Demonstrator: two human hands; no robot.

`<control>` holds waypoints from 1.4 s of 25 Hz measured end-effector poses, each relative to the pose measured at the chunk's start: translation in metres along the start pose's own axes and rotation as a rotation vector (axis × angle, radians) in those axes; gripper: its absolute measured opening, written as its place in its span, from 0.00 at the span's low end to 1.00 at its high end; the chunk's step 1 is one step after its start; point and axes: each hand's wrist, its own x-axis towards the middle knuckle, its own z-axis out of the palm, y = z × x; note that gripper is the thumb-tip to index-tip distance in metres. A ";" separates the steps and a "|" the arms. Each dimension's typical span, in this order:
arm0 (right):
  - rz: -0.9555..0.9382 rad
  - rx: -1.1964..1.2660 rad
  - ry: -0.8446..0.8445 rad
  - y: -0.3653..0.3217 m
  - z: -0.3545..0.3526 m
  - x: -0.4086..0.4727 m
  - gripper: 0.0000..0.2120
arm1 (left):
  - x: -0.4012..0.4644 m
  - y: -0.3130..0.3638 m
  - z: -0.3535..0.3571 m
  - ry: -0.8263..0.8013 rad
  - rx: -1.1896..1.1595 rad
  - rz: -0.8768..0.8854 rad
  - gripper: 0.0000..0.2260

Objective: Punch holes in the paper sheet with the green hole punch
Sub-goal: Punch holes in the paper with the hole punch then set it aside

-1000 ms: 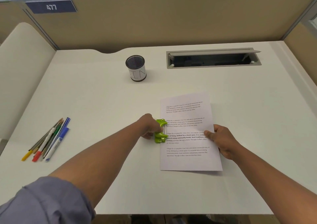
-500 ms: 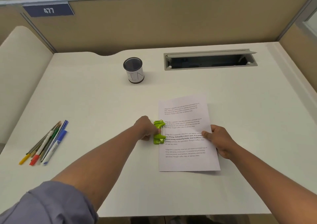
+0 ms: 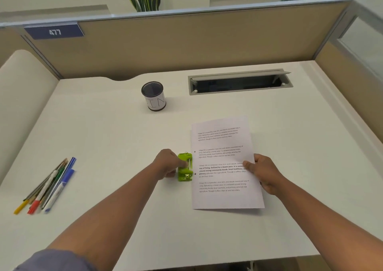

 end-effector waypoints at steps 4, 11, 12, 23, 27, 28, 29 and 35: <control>-0.002 0.033 0.040 -0.002 -0.028 -0.012 0.06 | 0.003 0.002 -0.003 -0.038 0.086 -0.013 0.18; -0.042 0.153 0.077 -0.004 -0.068 -0.031 0.07 | -0.013 0.041 0.023 0.224 0.446 0.415 0.40; -0.056 0.178 0.076 -0.004 -0.073 -0.033 0.08 | -0.018 0.049 0.037 0.086 0.270 0.425 0.43; -0.376 0.266 0.277 -0.015 -0.141 -0.063 0.07 | -0.043 0.136 0.161 -0.592 -0.353 0.575 0.14; -0.498 0.246 0.446 -0.015 -0.151 -0.065 0.07 | -0.056 0.156 0.194 -0.461 -0.276 0.736 0.10; -0.518 0.248 0.473 -0.016 -0.153 -0.065 0.08 | -0.060 0.160 0.201 -0.419 -0.263 0.760 0.11; -0.534 0.247 0.490 -0.018 -0.156 -0.065 0.10 | -0.063 0.163 0.208 -0.377 -0.261 0.775 0.11; -0.498 0.202 0.500 -0.003 -0.165 -0.057 0.14 | -0.060 0.159 0.242 -0.247 -0.252 0.764 0.13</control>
